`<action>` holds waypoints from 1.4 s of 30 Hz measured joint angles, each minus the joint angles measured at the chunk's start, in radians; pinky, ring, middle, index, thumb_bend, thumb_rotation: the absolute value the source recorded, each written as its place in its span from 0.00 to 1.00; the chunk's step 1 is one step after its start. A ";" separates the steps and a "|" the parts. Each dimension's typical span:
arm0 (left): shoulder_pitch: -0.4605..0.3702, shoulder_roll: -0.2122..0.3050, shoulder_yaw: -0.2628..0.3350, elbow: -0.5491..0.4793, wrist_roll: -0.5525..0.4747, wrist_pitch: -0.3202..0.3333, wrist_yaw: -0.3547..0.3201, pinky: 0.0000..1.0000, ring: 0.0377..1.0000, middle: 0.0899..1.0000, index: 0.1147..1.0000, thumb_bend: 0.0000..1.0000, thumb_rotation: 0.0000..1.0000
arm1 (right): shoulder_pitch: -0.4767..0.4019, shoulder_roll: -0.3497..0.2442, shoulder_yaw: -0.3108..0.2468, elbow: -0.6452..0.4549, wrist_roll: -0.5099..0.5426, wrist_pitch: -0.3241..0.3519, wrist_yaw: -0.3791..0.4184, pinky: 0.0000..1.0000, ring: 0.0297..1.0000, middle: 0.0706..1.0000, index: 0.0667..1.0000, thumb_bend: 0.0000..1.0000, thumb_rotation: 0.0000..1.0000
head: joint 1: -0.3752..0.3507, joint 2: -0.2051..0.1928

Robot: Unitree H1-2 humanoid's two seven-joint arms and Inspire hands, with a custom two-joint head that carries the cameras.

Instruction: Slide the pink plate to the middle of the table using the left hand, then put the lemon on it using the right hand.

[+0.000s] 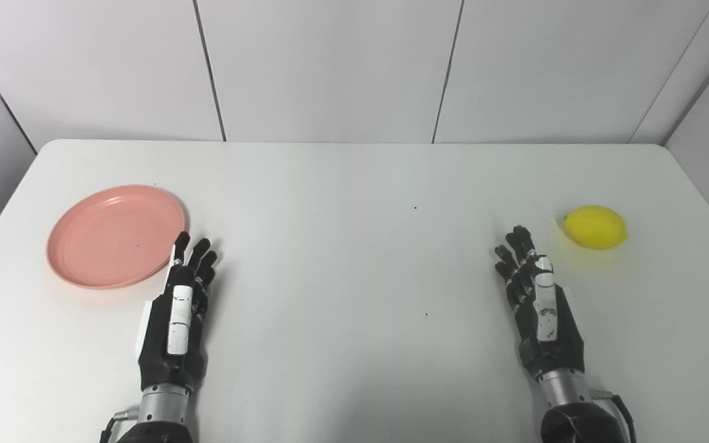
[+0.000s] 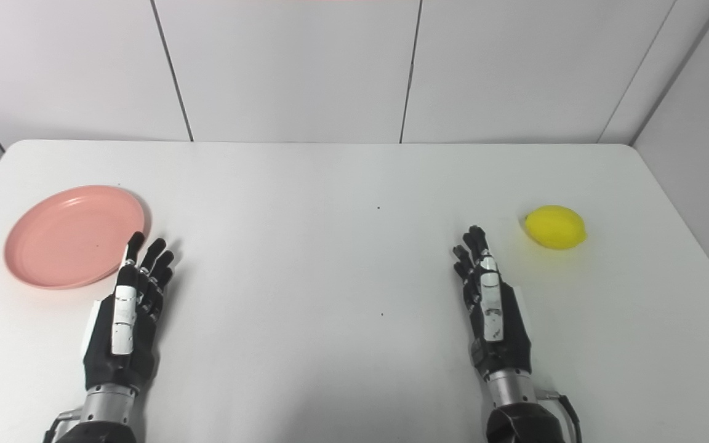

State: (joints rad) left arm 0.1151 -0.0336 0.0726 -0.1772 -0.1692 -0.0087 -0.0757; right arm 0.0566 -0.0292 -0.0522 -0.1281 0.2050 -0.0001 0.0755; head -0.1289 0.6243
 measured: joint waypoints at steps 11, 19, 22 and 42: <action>-0.001 0.000 0.000 0.001 0.000 0.000 -0.004 1.00 0.95 0.95 1.00 0.73 0.86 | 0.000 0.002 0.002 0.001 -0.013 -0.001 -0.004 0.94 0.92 0.95 0.94 0.81 1.00 | -0.002 0.000; -0.001 0.000 0.000 0.002 0.000 0.002 -0.010 1.00 0.95 0.95 1.00 0.73 0.85 | -0.002 -0.027 0.088 0.022 -0.390 -0.178 -0.097 0.92 0.94 0.94 0.92 0.74 1.00 | -0.003 0.002; -0.001 0.000 0.000 0.002 0.000 0.003 -0.011 1.00 0.96 0.95 1.00 0.72 0.86 | -0.008 -0.044 0.119 0.034 -0.550 -0.233 -0.143 0.93 0.95 0.94 0.92 0.76 1.00 | -0.002 0.002; -0.003 0.000 0.002 0.005 0.001 0.003 -0.014 0.99 0.95 0.94 0.99 0.73 0.85 | -0.016 -0.057 0.131 0.047 -0.561 -0.265 -0.171 0.93 0.95 0.95 0.93 0.75 1.00 | 0.000 -0.006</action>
State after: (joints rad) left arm 0.1122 -0.0337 0.0744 -0.1717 -0.1681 -0.0059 -0.0902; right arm 0.0403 -0.0861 0.0785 -0.0813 -0.3558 -0.2649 -0.0958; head -0.1289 0.6182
